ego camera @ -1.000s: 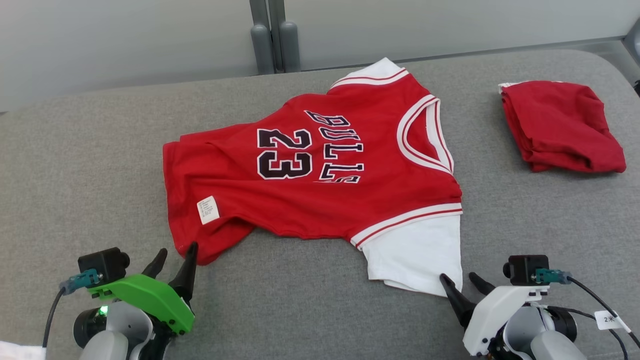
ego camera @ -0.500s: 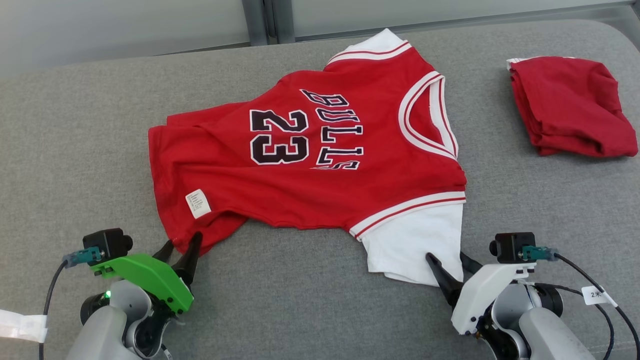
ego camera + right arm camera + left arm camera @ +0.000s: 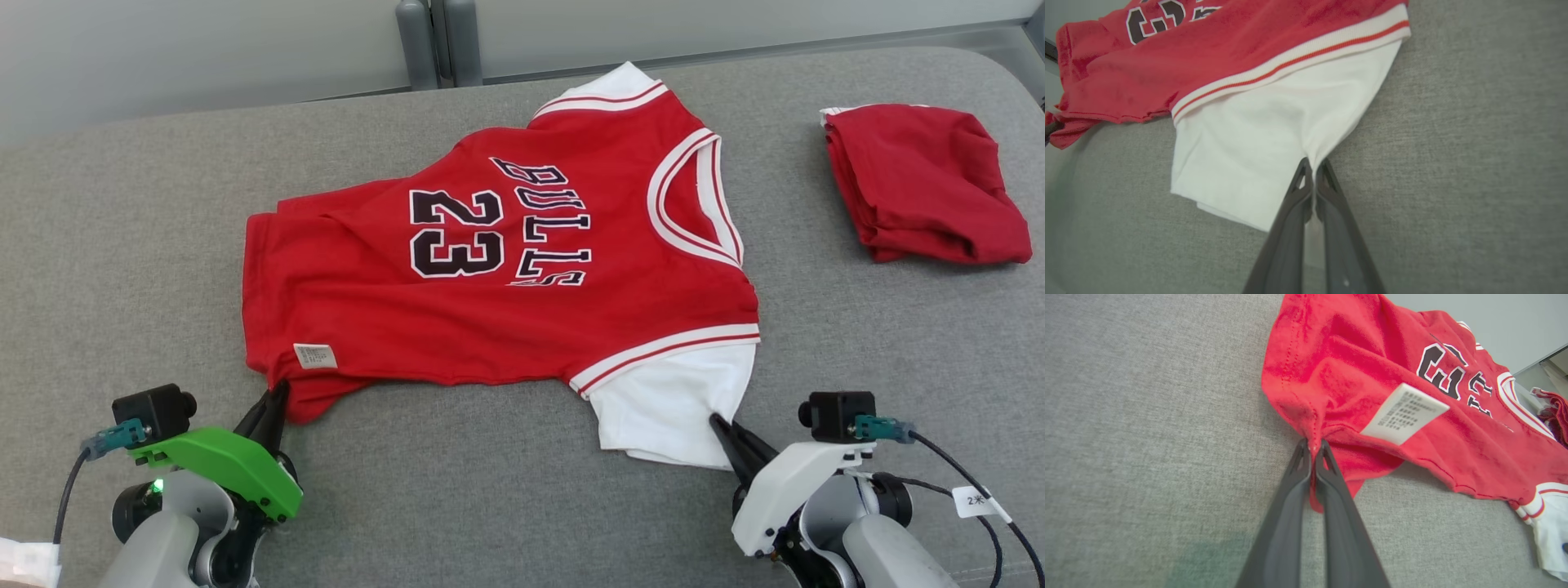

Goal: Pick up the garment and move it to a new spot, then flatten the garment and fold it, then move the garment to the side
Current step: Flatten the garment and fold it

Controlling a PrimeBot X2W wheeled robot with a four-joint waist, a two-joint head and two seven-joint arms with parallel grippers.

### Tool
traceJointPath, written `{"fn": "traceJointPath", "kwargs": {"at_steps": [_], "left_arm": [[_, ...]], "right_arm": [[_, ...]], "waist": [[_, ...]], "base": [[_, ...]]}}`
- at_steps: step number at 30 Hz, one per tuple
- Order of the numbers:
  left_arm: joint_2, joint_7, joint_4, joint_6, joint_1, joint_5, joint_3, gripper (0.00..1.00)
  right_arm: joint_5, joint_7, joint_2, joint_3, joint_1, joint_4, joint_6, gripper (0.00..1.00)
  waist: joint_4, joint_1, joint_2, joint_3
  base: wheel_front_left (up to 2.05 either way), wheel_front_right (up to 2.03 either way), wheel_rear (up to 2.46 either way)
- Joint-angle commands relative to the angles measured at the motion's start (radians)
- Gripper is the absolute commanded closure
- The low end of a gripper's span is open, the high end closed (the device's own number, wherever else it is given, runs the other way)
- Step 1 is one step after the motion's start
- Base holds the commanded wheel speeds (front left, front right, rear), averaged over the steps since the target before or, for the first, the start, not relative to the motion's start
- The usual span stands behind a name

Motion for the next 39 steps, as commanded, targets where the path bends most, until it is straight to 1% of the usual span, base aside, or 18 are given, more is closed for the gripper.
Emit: {"fn": "traceJointPath", "kwargs": {"at_steps": [1,6,9,12,15,18,22,27,28,32,33,36,39], "left_arm": [[0.012,-0.014,-0.009,0.002,0.012,-0.008,-0.011,1.00],[0.035,-0.055,-0.042,0.002,0.007,0.011,-0.030,1.00],[0.062,-0.074,-0.095,0.002,-0.026,0.028,-0.032,1.00],[0.097,-0.050,-0.149,0.002,-0.079,0.055,-0.038,1.00],[0.136,0.003,-0.199,0.004,-0.170,0.074,-0.043,1.00],[0.163,0.064,-0.215,0.003,-0.293,0.086,-0.048,1.00],[0.178,0.125,-0.189,0.003,-0.488,0.100,-0.067,1.00],[0.190,0.149,-0.144,0.002,-0.752,0.121,-0.103,1.00],[0.189,0.150,-0.131,0.002,-0.808,0.119,-0.105,1.00],[0.197,0.136,-0.060,0.002,-1.009,0.113,-0.103,1.00],[0.200,0.141,-0.032,0.002,-1.061,0.107,-0.107,1.00],[0.204,0.148,0.031,0.002,-1.180,0.113,-0.131,1.00],[0.198,0.143,0.083,0.002,-1.274,0.080,-0.127,1.00]], "right_arm": [[0.008,-0.025,-0.012,-0.006,0.005,-0.014,0.000,1.00],[0.063,-0.108,-0.021,-0.002,-0.005,-0.088,0.000,1.00],[0.118,-0.169,-0.043,0.003,-0.056,-0.158,0.000,1.00],[0.158,-0.215,-0.067,0.012,-0.127,-0.203,0.000,1.00],[0.189,-0.228,-0.099,0.022,-0.237,-0.204,0.000,1.00],[0.224,-0.223,-0.128,0.033,-0.380,-0.174,0.000,1.00],[0.252,-0.217,-0.167,0.056,-0.604,-0.104,0.000,1.00],[0.279,-0.234,-0.202,0.073,-0.899,0.003,0.000,1.00],[0.267,-0.239,-0.213,0.080,-0.964,0.029,0.000,1.00],[0.270,-0.269,-0.215,0.099,-1.177,0.118,0.000,1.00],[0.251,-0.276,-0.223,0.118,-1.233,0.138,0.000,1.00],[0.258,-0.298,-0.218,0.131,-1.366,0.192,0.000,1.00],[0.262,-0.311,-0.214,0.149,-1.460,0.232,0.000,1.00]], "waist": [[0.001,0.0000,0.0000,-0.007],[0.001,0.0000,0.0000,-0.012],[-0.002,0.0000,0.0000,0.003],[0.000,0.0000,0.0000,0.036],[0.006,0.0000,0.0000,0.089],[0.017,0.0000,0.0000,0.154],[0.027,0.0000,0.0000,0.251],[0.044,0.0000,0.0000,0.356],[0.048,0.0000,0.0000,0.374],[0.050,0.0000,0.0000,0.416],[0.048,0.0000,0.0000,0.423],[0.044,0.0000,0.0000,0.427],[0.037,0.0000,0.0000,0.423]], "base": [[0.00,0.00,0.00],[0.00,0.00,0.00],[0.00,0.00,0.00],[0.00,0.00,0.00],[0.00,0.00,0.00],[0.00,0.00,0.00],[0.00,0.00,0.00],[0.00,0.00,0.00],[0.00,0.00,0.00],[0.00,0.00,0.00],[0.00,0.00,0.00],[0.00,0.00,0.00],[0.00,0.00,0.00]]}}
